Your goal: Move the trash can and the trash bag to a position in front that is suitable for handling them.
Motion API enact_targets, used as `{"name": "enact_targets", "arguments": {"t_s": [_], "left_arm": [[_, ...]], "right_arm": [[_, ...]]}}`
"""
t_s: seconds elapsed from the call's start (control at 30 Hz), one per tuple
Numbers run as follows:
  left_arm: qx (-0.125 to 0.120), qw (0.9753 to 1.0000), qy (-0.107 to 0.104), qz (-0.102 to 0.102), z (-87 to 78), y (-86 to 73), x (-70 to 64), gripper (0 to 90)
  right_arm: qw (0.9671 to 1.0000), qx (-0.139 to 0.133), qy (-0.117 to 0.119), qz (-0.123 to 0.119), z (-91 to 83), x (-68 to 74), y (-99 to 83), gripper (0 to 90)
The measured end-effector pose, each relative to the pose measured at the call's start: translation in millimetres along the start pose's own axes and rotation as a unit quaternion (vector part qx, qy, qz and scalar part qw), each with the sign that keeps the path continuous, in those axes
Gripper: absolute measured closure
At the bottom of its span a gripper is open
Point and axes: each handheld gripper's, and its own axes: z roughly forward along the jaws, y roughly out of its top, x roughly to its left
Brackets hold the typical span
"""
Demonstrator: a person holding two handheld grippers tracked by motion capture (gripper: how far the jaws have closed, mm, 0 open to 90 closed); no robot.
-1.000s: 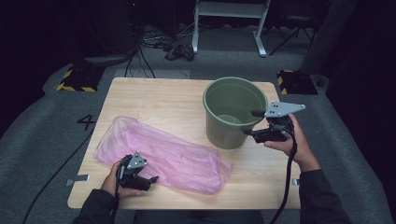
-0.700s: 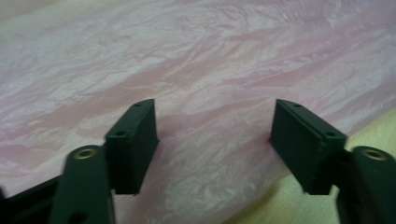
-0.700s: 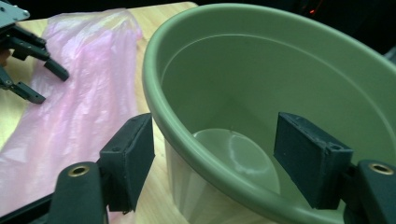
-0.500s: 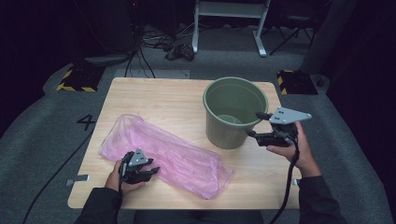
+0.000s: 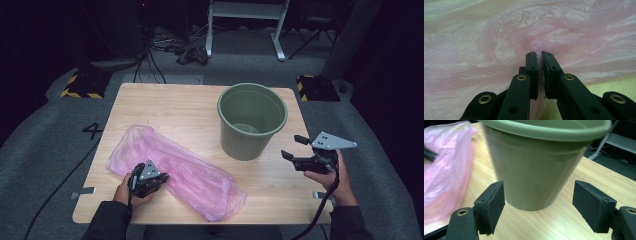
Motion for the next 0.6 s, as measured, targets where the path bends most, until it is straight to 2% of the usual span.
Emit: {"name": "enact_targets", "arguments": {"t_s": [0.1, 0.17, 0.27, 0.3, 0.4, 0.5, 0.6], "left_arm": [[0.001, 1.0, -0.001, 0.0, -0.1, -0.1, 0.7, 85.6], [-0.001, 1.0, -0.001, 0.0, -0.1, -0.6, 0.5, 85.7], [-0.004, 1.0, -0.004, -0.002, -0.2, -1.4, 1.3, 85.7], [-0.004, 1.0, -0.004, -0.002, -0.3, -1.6, 1.5, 85.7], [-0.006, 1.0, -0.002, -0.003, -0.6, -2.3, 1.1, 85.8], [-0.007, 1.0, -0.001, -0.004, -0.9, -2.9, 0.9, 85.9], [-0.007, 1.0, -0.001, -0.003, -1.3, -3.1, 1.4, 86.1]], "right_arm": [[0.9997, -0.009, 0.014, 0.021, 5.1, -9.1, -0.5, 25.6], [0.9996, -0.012, 0.01, 0.024, 7.0, -13.4, 4.3, 24.6], [0.9993, -0.033, 0.014, 0.011, 3.7, -11.8, 17.6, 24.3], [0.9989, -0.042, 0.022, 0.002, 2.2, -9.0, 22.9, 24.1], [0.9976, -0.059, 0.026, -0.025, -1.1, 1.9, 39.6, 24.0], [0.996, -0.068, 0.037, -0.045, -0.5, 12.6, 54.8, 24.5], [0.9944, -0.065, 0.055, -0.063, 5.5, 21.7, 67.5, 24.6]]}}
